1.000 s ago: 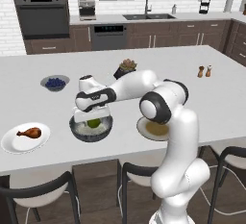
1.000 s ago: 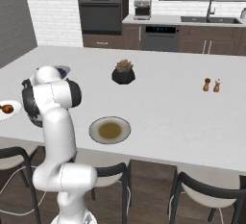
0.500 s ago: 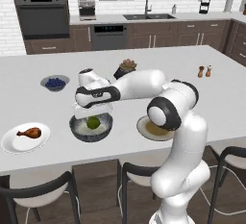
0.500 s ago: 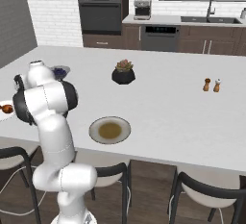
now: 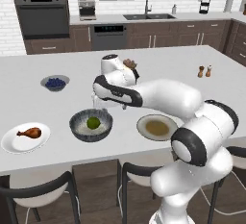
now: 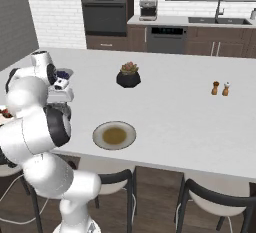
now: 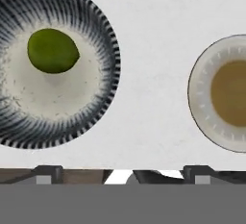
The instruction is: Pick the chicken drumstick and lime from their plates and place them in the bowl. Then put the bowl in the fridge.
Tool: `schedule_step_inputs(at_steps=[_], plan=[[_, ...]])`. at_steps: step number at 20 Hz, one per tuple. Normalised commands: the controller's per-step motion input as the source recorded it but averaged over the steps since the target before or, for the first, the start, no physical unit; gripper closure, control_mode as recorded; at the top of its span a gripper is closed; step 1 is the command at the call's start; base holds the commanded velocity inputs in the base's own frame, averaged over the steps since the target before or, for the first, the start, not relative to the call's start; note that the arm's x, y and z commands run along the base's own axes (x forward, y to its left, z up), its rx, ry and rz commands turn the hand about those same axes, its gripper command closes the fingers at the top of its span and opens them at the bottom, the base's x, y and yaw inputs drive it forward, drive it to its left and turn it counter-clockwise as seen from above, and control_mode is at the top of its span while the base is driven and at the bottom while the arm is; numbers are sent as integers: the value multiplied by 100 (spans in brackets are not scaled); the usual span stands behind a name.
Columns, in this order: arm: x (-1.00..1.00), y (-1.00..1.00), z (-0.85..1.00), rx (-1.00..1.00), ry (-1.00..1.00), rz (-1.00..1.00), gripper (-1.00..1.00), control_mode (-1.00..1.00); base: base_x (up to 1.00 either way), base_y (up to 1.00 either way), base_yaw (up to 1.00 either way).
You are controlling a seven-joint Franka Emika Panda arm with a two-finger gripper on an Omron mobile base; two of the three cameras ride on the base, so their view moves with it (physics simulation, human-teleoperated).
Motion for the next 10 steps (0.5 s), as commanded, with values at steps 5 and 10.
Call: schedule_step_inputs(at_steps=[5, 10], plan=[[-76, -100, 51, 20, -16, 0, -100, -100, 0, 0, 0], [-58, -100, 61, 16, -6, 3, -100, -100, 0, 0, 0]])
